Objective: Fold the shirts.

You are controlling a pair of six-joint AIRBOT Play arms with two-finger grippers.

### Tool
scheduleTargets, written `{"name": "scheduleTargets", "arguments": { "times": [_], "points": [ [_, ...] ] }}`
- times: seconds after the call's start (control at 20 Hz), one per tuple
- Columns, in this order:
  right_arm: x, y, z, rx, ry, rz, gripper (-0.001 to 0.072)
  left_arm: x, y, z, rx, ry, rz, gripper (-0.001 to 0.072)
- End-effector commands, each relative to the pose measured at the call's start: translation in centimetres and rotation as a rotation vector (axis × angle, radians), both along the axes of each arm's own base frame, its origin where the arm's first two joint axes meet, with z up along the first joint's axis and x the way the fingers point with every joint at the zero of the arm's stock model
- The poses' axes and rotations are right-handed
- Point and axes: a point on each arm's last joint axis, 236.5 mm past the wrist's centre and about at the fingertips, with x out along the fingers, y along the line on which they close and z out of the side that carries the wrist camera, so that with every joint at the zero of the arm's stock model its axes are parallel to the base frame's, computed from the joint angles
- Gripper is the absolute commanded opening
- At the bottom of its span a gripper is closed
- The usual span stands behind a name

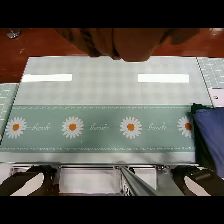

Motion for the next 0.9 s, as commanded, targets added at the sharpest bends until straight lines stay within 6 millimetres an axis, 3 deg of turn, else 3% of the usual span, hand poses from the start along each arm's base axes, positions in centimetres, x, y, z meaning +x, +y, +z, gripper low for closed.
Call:
{"name": "scheduleTargets", "arguments": {
  "times": [0.0,0.15,0.25,0.35,0.45,0.6,0.7,0.85],
  "points": [
    [-7.7,-4.4,4.4,-0.116,-0.130,-0.093,0.0018,-6.7,6.9,7.8,0.168,-0.220,0.294,0.0029],
    [-12.6,-7.1,4.9,-0.143,-0.148,-0.165,0.0018,-13.2,9.7,10.7,0.230,-0.323,0.414,0.0029],
    [-14.7,-7.5,4.4,-0.158,-0.136,-0.160,0.0018,-16.2,9.9,10.7,0.243,-0.329,0.426,0.0029],
    [-15.5,-7.7,3.1,-0.170,-0.081,-0.157,0.0017,-17.5,9.9,9.6,0.243,-0.296,0.422,0.0029],
    [-15.3,-7.6,1.1,-0.189,-0.003,-0.149,0.0018,-17.3,9.5,7.2,0.231,-0.221,0.407,0.0029],
    [-14.8,-6.8,-3.8,-0.222,0.170,-0.101,0.0018,-15.8,7.9,1.0,0.220,-0.024,0.320,0.0029],
    [-14.4,-5.7,-8.5,-0.240,0.324,-0.045,0.0018,-15.1,6.7,-5.7,0.219,0.179,0.253,0.0029],
    [-12.3,-5.1,-16.4,-0.262,0.517,-0.034,0.0018,-14.6,6.8,-17.0,0.244,0.499,0.222,0.0030]
  ]
}}
